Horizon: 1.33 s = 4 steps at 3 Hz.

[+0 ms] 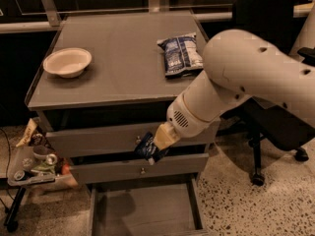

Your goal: Place rxbar blueberry into bottom drawer

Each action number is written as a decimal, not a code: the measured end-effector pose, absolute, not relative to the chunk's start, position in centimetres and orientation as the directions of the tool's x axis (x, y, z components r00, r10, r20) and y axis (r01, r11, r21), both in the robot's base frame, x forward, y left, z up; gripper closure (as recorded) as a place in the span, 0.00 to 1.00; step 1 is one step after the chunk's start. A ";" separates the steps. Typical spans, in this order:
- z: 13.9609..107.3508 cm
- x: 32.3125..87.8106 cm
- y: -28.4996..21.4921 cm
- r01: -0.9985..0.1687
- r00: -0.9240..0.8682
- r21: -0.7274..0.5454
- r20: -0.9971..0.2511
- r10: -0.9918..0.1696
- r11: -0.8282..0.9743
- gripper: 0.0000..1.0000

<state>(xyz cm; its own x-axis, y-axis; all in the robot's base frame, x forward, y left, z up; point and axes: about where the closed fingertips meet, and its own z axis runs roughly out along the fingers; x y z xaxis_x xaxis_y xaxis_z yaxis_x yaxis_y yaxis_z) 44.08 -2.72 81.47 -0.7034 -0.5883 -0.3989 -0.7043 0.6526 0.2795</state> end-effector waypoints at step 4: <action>61.9 43.1 -1.3 -0.554 -0.832 0.501 -0.301 -0.466 0.665 1.00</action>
Offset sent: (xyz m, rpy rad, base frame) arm -0.0010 0.0136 -0.2021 0.1497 0.1968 -0.1221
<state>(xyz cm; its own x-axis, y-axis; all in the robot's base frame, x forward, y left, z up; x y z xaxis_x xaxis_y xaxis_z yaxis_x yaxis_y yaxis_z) 43.14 -1.27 61.87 -0.8318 -0.4664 -0.3010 -0.5541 0.6650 0.5007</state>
